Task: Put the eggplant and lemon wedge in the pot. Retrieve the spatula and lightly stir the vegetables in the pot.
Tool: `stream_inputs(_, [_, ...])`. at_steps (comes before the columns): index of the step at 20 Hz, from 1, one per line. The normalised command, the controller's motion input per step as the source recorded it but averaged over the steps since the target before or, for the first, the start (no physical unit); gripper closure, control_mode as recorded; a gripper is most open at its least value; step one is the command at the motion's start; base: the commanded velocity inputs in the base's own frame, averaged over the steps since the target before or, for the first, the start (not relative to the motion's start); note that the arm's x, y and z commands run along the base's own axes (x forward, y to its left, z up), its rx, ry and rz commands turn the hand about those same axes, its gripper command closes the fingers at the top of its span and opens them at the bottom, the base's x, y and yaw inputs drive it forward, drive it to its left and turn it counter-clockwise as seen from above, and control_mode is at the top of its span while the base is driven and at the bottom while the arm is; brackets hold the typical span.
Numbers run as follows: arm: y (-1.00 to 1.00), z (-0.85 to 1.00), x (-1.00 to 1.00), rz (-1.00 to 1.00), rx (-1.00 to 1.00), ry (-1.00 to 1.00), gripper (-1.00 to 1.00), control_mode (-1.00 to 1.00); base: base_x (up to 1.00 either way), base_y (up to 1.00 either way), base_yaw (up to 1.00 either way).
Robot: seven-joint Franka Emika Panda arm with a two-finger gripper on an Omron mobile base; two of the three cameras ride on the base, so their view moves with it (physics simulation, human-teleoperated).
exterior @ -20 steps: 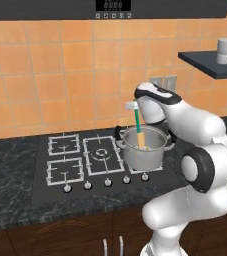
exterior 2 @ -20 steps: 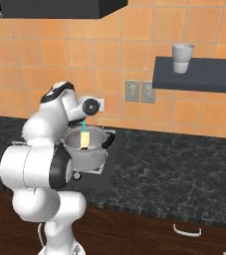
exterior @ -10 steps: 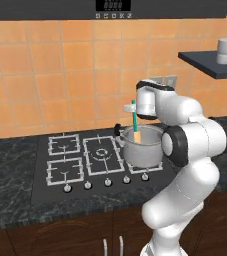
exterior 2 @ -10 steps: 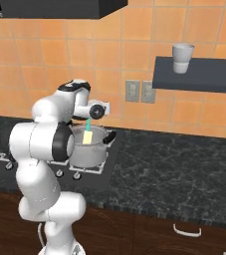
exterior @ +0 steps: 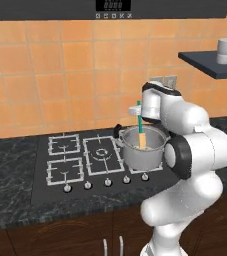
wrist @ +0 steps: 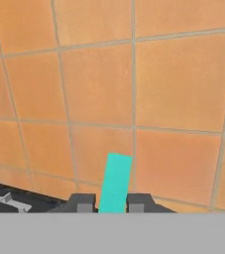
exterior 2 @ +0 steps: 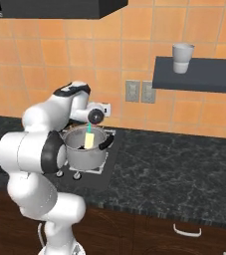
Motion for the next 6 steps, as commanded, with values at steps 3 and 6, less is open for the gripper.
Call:
stream_inputs(3, [0.0,0.35,-0.46,0.0,-0.07,0.0,1.0,-1.0,0.0,0.0,0.0])
stream_inputs(6, [0.0,0.0,-0.04,0.0,-0.13,0.02,1.0,-1.0,0.0,0.0,0.0])
